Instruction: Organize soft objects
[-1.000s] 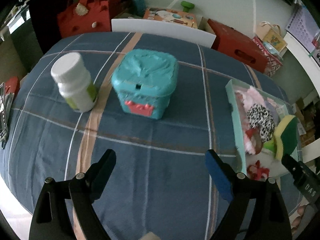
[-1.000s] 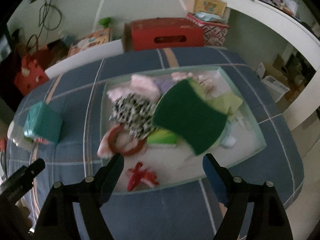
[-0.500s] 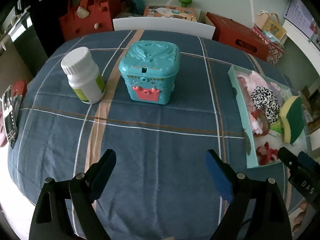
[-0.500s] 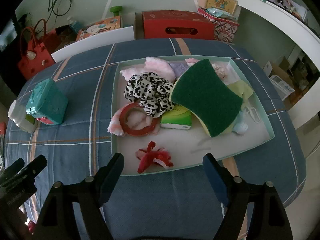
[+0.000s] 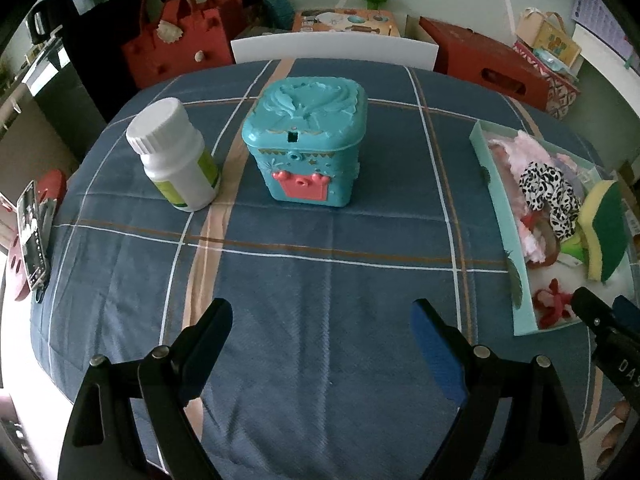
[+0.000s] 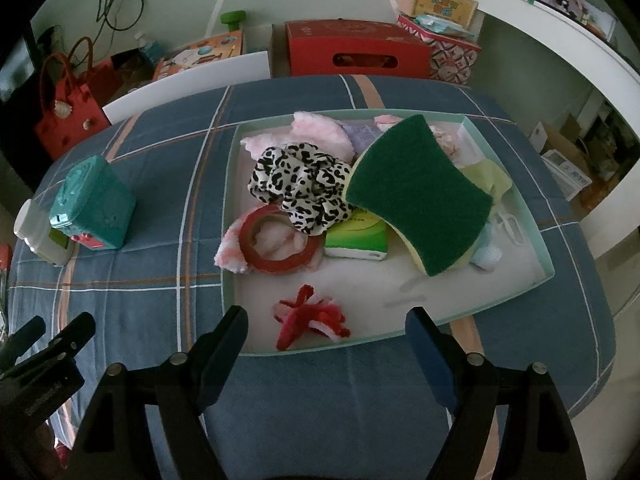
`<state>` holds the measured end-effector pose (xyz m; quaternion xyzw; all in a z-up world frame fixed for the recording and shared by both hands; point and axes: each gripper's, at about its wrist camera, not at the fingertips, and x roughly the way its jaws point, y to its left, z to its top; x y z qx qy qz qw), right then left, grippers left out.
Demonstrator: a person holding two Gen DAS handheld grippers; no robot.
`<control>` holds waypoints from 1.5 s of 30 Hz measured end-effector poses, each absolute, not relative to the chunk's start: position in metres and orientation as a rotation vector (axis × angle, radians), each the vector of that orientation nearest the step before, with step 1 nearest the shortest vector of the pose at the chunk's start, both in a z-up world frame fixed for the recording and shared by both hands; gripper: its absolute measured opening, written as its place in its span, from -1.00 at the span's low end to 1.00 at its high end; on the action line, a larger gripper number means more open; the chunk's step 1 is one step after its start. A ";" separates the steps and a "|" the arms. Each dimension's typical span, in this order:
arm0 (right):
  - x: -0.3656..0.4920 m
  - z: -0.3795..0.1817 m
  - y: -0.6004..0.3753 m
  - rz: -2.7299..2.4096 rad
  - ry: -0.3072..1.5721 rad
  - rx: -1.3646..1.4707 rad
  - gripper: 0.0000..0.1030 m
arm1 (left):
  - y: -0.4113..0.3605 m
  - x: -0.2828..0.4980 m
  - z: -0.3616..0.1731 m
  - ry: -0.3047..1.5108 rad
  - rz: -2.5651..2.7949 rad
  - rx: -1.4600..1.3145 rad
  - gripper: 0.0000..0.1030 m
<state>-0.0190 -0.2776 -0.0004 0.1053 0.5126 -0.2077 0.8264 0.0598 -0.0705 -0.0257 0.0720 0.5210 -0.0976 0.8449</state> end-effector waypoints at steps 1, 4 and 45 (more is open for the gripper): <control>-0.019 -0.001 -0.278 -0.441 1.090 0.223 0.62 | -0.071 0.060 -0.027 1.101 -0.206 0.153 0.75; -0.018 -0.002 -0.278 -0.440 1.091 0.224 0.62 | -0.072 0.060 -0.029 1.108 -0.203 0.160 0.75; -0.017 -0.013 -0.281 -0.458 1.117 0.189 0.62 | -0.069 0.067 -0.047 1.170 -0.189 0.170 0.75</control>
